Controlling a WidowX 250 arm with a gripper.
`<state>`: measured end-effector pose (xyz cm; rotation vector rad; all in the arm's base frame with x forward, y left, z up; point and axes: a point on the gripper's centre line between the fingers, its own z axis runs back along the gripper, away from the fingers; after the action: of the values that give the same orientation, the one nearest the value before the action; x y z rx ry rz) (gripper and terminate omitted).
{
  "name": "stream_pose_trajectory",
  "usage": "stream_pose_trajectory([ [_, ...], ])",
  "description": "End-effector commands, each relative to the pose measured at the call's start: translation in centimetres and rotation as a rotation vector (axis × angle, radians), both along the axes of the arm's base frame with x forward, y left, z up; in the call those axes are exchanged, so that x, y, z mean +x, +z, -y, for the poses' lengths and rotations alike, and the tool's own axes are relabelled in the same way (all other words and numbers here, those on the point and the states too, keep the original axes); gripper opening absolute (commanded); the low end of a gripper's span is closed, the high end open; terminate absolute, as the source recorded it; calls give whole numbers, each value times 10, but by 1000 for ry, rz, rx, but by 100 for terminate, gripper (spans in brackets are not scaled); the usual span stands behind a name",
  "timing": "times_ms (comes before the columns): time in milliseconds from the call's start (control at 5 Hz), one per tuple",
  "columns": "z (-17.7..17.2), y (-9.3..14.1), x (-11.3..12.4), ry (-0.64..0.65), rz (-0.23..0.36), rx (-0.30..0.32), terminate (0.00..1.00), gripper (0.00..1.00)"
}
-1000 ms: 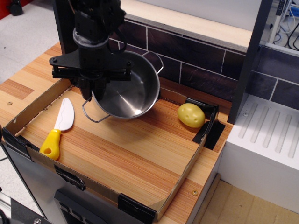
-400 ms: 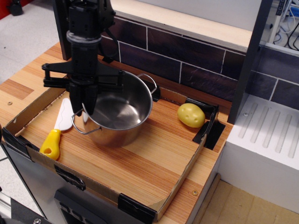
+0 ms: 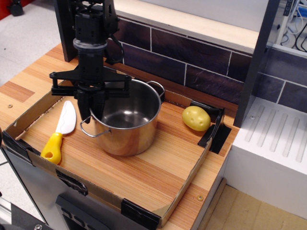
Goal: Upright metal pot
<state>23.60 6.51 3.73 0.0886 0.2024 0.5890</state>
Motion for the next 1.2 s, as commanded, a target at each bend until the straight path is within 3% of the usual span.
stream_pose_trajectory([
  [0, -23, 15, 33, 64, 122, 57, 0, 0],
  [200, -38, 17, 47, 105, 138, 81, 0, 0],
  [400, -41, 10, 49, 53, 161, 156, 0, 100],
  [600, -37, 17, 43, 48, 188, 176, 0, 100],
  [800, -38, 46, 39, 20, 212, 270, 0, 100],
  [1000, -36, 96, 40, 58, 289, 225, 0, 100],
])
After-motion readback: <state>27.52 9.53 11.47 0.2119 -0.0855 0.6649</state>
